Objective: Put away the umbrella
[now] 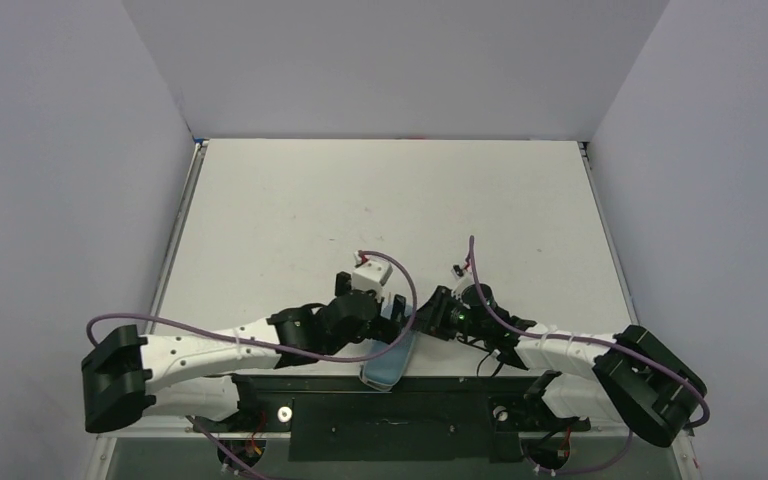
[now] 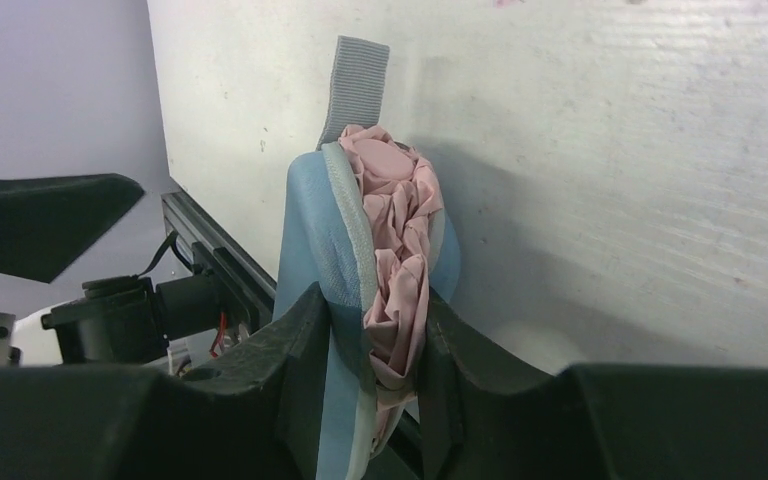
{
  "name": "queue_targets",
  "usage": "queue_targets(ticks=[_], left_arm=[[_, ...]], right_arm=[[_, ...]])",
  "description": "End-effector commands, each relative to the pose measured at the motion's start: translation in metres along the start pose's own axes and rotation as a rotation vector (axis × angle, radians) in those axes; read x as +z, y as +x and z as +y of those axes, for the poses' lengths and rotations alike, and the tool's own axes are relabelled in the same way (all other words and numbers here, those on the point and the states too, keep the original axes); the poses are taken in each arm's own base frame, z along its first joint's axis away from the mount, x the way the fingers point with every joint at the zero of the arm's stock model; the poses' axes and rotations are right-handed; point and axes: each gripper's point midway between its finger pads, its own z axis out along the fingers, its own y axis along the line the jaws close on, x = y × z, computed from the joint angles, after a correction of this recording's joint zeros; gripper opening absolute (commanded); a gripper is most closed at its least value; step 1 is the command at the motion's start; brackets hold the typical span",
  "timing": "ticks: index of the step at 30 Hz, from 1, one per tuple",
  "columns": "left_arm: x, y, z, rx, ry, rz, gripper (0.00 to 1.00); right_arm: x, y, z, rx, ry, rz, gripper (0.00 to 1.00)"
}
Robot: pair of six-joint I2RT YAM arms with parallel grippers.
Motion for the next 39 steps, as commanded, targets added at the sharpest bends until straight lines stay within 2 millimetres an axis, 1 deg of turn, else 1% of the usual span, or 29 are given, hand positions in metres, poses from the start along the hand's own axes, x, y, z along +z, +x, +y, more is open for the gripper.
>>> queue_targets(ticks=[1,2,3,4,5,6,7,8,9,10,12,15,20,22,26,33,36,39], left_arm=[[-0.018,-0.027,0.012,-0.163,0.079,-0.07,0.97],[-0.025,-0.03,0.008,-0.195,0.143,-0.082,0.97],[-0.026,-0.032,0.009,-0.235,0.185,-0.077,0.97],[-0.03,-0.033,0.011,-0.261,0.221,-0.097,0.97],[-0.032,-0.042,0.01,-0.303,0.271,-0.121,0.97],[-0.035,-0.04,0.012,-0.323,0.293,-0.129,0.97],[-0.037,-0.045,0.013,-0.358,0.325,-0.142,0.97],[-0.037,-0.04,0.016,-0.375,0.331,-0.141,0.97],[-0.038,-0.043,0.015,-0.403,0.365,-0.144,0.97],[-0.038,-0.039,0.016,-0.423,0.372,-0.136,0.97],[-0.039,-0.039,0.014,-0.448,0.402,-0.137,0.97],[-0.042,-0.045,0.009,-0.466,0.447,-0.152,0.97],[-0.045,-0.051,0.006,-0.498,0.493,-0.155,0.97],[-0.05,-0.051,-0.003,-0.507,0.558,-0.138,0.97],[-0.055,-0.053,-0.013,-0.519,0.631,-0.129,0.97],[-0.044,-0.04,-0.017,-0.523,0.631,-0.063,0.97],[-0.045,-0.042,-0.021,-0.536,0.662,-0.063,0.97],[-0.045,-0.044,-0.023,-0.542,0.672,-0.066,0.97]], right_arm=[[-0.006,-0.028,0.058,-0.12,-0.141,-0.075,0.05],[-0.007,-0.032,0.066,-0.133,-0.159,-0.078,0.05],[-0.009,-0.033,0.07,-0.15,-0.163,-0.079,0.05],[-0.01,-0.036,0.077,-0.168,-0.18,-0.082,0.04],[-0.012,-0.036,0.081,-0.175,-0.184,-0.075,0.03],[-0.014,-0.041,0.09,-0.191,-0.202,-0.085,0.02],[-0.016,-0.041,0.094,-0.198,-0.208,-0.079,0.01],[-0.017,-0.045,0.1,-0.21,-0.214,-0.082,0.01],[-0.019,-0.046,0.105,-0.218,-0.224,-0.081,0.0],[-0.021,-0.05,0.111,-0.229,-0.229,-0.084,0.0],[-0.025,-0.054,0.121,-0.246,-0.24,-0.09,0.0],[-0.032,-0.062,0.136,-0.264,-0.265,-0.1,0.0],[-0.041,-0.071,0.149,-0.268,-0.291,-0.115,0.0],[-0.044,-0.076,0.155,-0.271,-0.301,-0.125,0.0],[-0.048,-0.083,0.165,-0.277,-0.317,-0.145,0.0],[-0.051,-0.094,0.185,-0.281,-0.358,-0.172,0.0],[-0.052,-0.097,0.191,-0.282,-0.371,-0.179,0.0],[-0.051,-0.099,0.193,-0.281,-0.373,-0.183,0.0]])
